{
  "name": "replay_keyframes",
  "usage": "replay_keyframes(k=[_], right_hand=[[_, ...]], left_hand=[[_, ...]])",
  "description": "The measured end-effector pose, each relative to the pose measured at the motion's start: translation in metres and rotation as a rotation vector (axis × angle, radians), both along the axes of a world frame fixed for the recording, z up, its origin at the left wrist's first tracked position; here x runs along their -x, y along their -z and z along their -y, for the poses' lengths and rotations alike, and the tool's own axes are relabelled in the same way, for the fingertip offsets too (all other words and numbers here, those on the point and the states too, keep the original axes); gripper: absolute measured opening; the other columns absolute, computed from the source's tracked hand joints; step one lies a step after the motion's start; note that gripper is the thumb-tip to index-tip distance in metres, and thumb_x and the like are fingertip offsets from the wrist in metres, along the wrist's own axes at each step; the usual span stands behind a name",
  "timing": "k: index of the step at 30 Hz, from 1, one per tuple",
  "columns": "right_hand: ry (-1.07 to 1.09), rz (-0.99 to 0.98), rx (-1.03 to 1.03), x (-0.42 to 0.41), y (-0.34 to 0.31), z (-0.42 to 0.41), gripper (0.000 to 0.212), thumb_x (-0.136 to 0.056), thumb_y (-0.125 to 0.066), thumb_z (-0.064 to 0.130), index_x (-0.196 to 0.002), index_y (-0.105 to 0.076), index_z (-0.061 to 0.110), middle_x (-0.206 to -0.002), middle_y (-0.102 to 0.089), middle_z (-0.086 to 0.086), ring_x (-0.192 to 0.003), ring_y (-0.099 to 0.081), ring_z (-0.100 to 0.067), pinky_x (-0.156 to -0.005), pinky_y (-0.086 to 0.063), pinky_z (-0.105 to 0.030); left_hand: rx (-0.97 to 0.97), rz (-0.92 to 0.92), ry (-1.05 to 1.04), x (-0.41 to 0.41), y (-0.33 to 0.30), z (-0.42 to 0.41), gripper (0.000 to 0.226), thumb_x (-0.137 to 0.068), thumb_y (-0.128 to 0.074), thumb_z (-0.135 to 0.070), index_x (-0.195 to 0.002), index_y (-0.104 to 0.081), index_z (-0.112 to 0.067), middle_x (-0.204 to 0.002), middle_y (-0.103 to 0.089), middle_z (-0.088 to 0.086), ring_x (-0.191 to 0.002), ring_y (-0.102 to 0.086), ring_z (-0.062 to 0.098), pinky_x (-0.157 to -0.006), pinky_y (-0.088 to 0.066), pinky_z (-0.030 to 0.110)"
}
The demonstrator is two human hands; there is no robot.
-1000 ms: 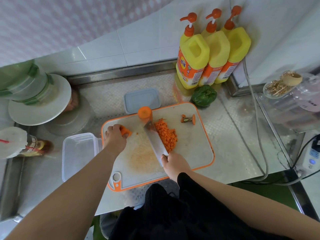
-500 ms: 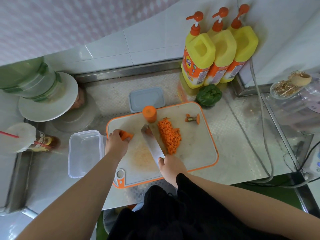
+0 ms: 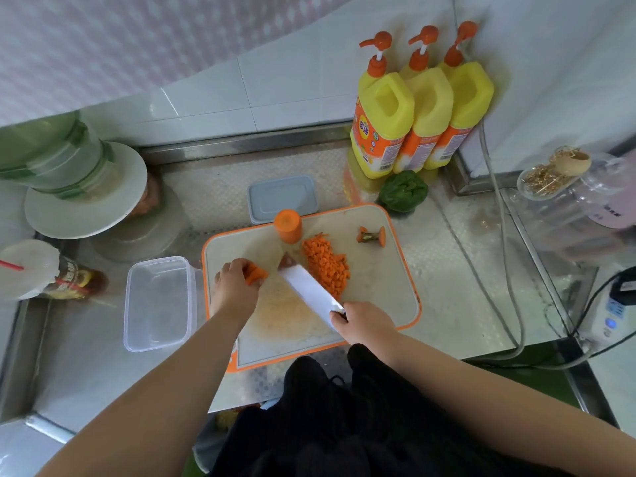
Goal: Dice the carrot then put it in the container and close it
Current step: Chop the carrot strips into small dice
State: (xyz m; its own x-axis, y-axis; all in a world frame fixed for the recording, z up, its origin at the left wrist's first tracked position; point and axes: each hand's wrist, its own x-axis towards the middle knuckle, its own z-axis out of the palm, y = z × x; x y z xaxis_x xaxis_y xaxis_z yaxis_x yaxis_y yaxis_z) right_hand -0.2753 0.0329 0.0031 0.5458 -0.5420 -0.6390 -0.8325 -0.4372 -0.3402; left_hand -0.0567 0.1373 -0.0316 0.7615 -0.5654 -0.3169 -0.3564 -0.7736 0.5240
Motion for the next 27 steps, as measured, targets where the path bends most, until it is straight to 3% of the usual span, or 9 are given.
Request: replay_keyframes(k=[4, 7, 11, 15, 18, 22, 24, 27], right_hand=[[-0.011, 0.01, -0.025, -0.01, -0.001, -0.003, 0.04, -0.1, -0.036, 0.038, -0.065, -0.032, 0.019, -0.065, -0.038, 0.001, -0.06, -0.04, -0.016, -0.049, -0.023, -0.026], [0.118, 0.04, -0.095, -0.02, 0.003, -0.01, 0.039, -0.099, -0.035, 0.035, -0.065, -0.037, 0.016, -0.062, -0.042, -0.002, -0.057, -0.041, -0.017, -0.053, -0.034, -0.031], [0.313, 0.068, -0.138, -0.019, 0.008, -0.017, 0.042, -0.1, -0.032, 0.038, -0.064, -0.041, 0.018, -0.065, -0.051, -0.004, -0.071, -0.058, -0.027, -0.074, -0.051, -0.036], [0.413, 0.136, -0.129, -0.016, 0.007, -0.011, 0.04, -0.101, -0.033, 0.037, -0.07, -0.045, 0.015, -0.075, -0.057, -0.009, -0.084, -0.066, -0.031, -0.074, -0.053, -0.037], [0.321, 0.132, -0.088, -0.01, 0.006, -0.009, 0.036, -0.099, -0.037, 0.037, -0.077, -0.049, 0.012, -0.076, -0.054, -0.005, -0.078, -0.059, -0.025, -0.066, -0.044, -0.033], [0.088, 0.047, -0.037, 0.009, 0.008, 0.004, 0.041, -0.097, -0.041, 0.039, -0.063, -0.035, 0.017, -0.063, -0.039, 0.002, -0.062, -0.041, -0.015, -0.052, -0.027, -0.027], [0.015, 0.04, -0.035, 0.019, 0.009, 0.014, 0.04, -0.097, -0.043, 0.04, -0.065, -0.037, 0.016, -0.065, -0.041, 0.002, -0.061, -0.041, -0.014, -0.053, -0.026, -0.027], [-0.032, 0.063, -0.019, 0.024, 0.008, 0.034, 0.033, -0.096, -0.046, 0.041, -0.077, -0.05, 0.015, -0.076, -0.05, -0.001, -0.077, -0.051, -0.02, -0.064, -0.035, -0.031]], left_hand=[[0.022, 0.027, -0.04, 0.004, -0.001, -0.004, 0.034, -0.09, -0.066, -0.025, -0.123, -0.058, -0.017, -0.12, -0.057, 0.005, -0.111, -0.051, 0.028, -0.095, -0.045, 0.042], [0.01, 0.025, -0.046, 0.006, -0.001, -0.008, 0.034, -0.091, -0.065, -0.027, -0.123, -0.058, -0.019, -0.121, -0.057, 0.004, -0.112, -0.051, 0.028, -0.096, -0.045, 0.044], [0.005, 0.033, -0.034, 0.009, -0.004, -0.009, 0.035, -0.091, -0.066, -0.028, -0.123, -0.057, -0.019, -0.121, -0.056, 0.004, -0.112, -0.048, 0.026, -0.096, -0.044, 0.042], [0.006, 0.056, 0.005, 0.017, -0.007, -0.007, 0.034, -0.093, -0.064, -0.026, -0.124, -0.055, -0.018, -0.123, -0.054, 0.003, -0.114, -0.047, 0.025, -0.097, -0.042, 0.039], [-0.003, 0.068, 0.046, 0.021, -0.007, -0.008, 0.033, -0.093, -0.063, -0.023, -0.125, -0.054, -0.018, -0.123, -0.053, 0.003, -0.117, -0.046, 0.025, -0.099, -0.04, 0.039], [-0.001, 0.097, 0.1, 0.027, -0.006, -0.01, 0.03, -0.092, -0.061, -0.018, -0.121, -0.053, -0.017, -0.121, -0.053, 0.003, -0.116, -0.044, 0.025, -0.099, -0.039, 0.038], [0.001, 0.12, 0.118, 0.031, -0.006, -0.011, 0.031, -0.091, -0.061, -0.015, -0.121, -0.053, -0.018, -0.121, -0.052, 0.002, -0.115, -0.044, 0.025, -0.098, -0.038, 0.038], [0.002, 0.135, 0.158, 0.036, -0.003, -0.014, 0.037, -0.089, -0.064, -0.016, -0.124, -0.052, -0.019, -0.123, -0.052, 0.001, -0.117, -0.043, 0.025, -0.098, -0.037, 0.038]])
